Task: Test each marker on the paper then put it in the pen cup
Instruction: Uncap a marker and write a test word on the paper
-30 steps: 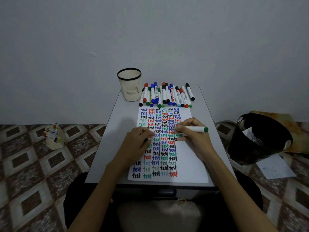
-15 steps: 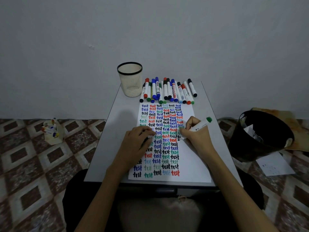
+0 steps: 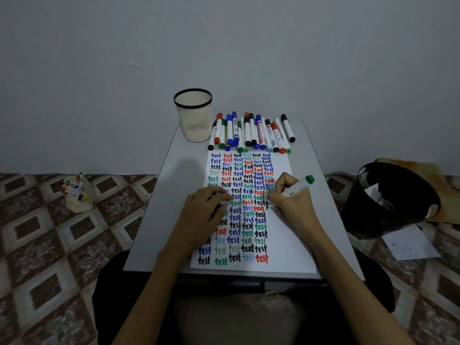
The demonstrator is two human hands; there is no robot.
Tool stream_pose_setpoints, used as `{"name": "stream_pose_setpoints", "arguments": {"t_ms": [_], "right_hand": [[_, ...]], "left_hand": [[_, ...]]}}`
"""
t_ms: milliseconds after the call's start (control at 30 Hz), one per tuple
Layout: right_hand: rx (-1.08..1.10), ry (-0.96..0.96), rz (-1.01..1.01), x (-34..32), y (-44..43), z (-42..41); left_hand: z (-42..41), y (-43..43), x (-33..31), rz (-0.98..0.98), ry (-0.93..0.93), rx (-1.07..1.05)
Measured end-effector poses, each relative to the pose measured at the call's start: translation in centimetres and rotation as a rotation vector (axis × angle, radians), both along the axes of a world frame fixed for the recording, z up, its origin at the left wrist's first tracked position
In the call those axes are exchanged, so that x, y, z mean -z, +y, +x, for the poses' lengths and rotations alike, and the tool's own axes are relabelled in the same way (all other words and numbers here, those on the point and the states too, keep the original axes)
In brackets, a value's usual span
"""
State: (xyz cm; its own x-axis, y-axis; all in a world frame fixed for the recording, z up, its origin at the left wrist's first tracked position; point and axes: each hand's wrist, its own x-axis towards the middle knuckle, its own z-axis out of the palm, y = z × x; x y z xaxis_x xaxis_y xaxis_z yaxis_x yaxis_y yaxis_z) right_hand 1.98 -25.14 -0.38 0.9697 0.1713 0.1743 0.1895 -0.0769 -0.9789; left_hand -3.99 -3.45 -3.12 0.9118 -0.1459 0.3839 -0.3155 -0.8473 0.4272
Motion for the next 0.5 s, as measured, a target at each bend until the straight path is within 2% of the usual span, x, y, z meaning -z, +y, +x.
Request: {"name": "stream_pose_setpoints", "arguments": {"t_ms": [500], "right_hand": [[0.014, -0.017, 0.027, -0.07, -0.16, -0.17]], "left_hand": [[-0.13, -0.11, -0.24, 0.004, -0.001, -0.006]]}}
